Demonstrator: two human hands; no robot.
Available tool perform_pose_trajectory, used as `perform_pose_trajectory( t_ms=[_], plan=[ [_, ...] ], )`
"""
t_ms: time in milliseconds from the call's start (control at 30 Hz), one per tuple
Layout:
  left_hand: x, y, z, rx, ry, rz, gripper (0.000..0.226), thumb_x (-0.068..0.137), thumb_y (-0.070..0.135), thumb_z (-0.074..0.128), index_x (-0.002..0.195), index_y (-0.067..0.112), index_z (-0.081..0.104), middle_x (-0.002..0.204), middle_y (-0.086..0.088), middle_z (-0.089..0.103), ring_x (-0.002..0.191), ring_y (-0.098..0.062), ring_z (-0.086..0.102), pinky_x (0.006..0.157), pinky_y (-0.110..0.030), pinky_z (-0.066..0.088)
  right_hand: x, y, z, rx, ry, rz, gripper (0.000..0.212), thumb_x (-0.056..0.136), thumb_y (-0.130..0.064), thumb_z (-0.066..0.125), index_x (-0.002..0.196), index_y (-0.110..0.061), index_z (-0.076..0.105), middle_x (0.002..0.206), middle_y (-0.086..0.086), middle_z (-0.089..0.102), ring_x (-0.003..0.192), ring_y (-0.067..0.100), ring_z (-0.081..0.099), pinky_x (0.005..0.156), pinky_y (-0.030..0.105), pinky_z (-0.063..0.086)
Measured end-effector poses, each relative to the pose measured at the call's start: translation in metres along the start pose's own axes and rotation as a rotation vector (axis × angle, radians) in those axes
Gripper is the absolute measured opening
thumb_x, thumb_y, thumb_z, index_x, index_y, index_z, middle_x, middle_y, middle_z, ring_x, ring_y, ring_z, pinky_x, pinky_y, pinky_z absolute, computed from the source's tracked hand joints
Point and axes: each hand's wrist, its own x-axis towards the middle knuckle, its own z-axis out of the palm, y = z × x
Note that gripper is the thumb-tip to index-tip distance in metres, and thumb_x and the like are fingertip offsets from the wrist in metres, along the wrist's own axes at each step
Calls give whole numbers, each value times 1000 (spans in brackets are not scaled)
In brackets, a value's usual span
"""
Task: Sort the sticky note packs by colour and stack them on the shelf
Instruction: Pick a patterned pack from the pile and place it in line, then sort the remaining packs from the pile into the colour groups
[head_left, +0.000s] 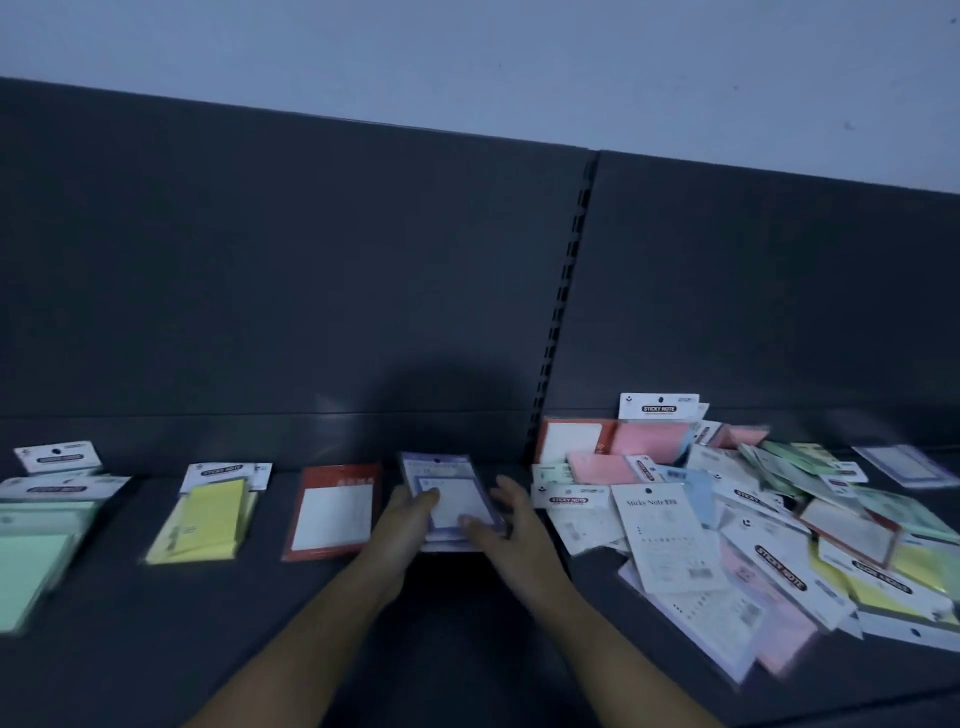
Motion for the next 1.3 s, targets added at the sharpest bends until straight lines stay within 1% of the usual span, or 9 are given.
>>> perform_pose_trajectory(
  t_ms=[100, 200, 333, 433, 567, 700, 900, 1067, 1300],
  plan=[
    [1, -5, -12, 69, 1, 1, 32, 96, 11, 44, 128, 10, 42, 120, -9, 58, 103, -22, 59, 73, -26, 52, -4, 12, 19, -58, 4, -108, 48, 79, -8, 72, 103, -42, 48, 105, -23, 53, 91, -19, 55, 70, -3, 39],
    [-2, -6, -17, 161, -24, 92, 34, 91, 3, 49, 122, 14, 39, 113, -2, 55, 94, -10, 56, 58, -12, 49, -1, 21, 26, -254, 129, -188, 43, 77, -3, 71, 115, -18, 56, 113, -5, 52, 105, 5, 53, 76, -5, 34],
    [-8, -11, -13, 302, -31, 243, 46, 83, -4, 53, 126, 10, 44, 118, -6, 55, 108, -19, 55, 86, -28, 51, 3, 31, 33, -553, 117, -204, 49, 84, -11, 66, 130, -10, 51, 136, 2, 42, 121, 10, 38, 88, -9, 18],
    [-10, -15, -9, 304, 2, 324, 46, 80, -7, 56, 123, 8, 47, 113, -5, 56, 103, -16, 57, 74, -8, 46, 6, 31, 39, -619, 139, -218, 47, 88, -14, 62, 132, -11, 49, 143, 2, 39, 130, 14, 35, 93, -7, 13],
    [-8, -15, -5, 262, -25, 355, 47, 79, -4, 60, 123, 13, 52, 116, -7, 54, 107, -17, 56, 87, -22, 48, 10, 29, 42, -625, 171, -142, 49, 94, -13, 53, 140, -12, 40, 154, 3, 23, 141, 13, 24, 105, 5, 11],
    [-6, -22, -1, 317, 46, 352, 47, 78, -2, 59, 122, 11, 52, 115, -6, 45, 103, -15, 52, 78, -13, 43, 1, 28, 42, -603, 130, -129, 58, 95, -16, 49, 147, -13, 23, 158, 2, 9, 144, 12, 14, 116, 20, 14],
    [-5, -25, 21, 645, 104, 367, 61, 81, 11, 63, 137, 1, 38, 146, -15, 30, 138, -27, 25, 115, -35, 21, -30, 29, 14, -485, 136, -203, 51, 90, -8, 52, 138, -15, 37, 144, -4, 36, 131, 2, 32, 100, -3, 14],
    [-26, -25, 65, 653, 34, 583, 47, 83, 5, 60, 128, 4, 46, 136, -11, 44, 130, -24, 34, 106, -26, 23, -56, 34, -37, -440, 292, -210, 31, 88, 2, 48, 114, -10, 59, 104, -4, 59, 95, 4, 55, 83, 4, 37],
    [-54, -34, 151, 619, -94, 642, 37, 85, 3, 56, 121, 10, 54, 121, -1, 53, 120, -16, 41, 100, -26, 33, -91, 50, -134, -360, 512, -126, 25, 89, 2, 48, 103, -16, 61, 94, -9, 60, 85, 0, 55, 71, 4, 39]
  ],
)
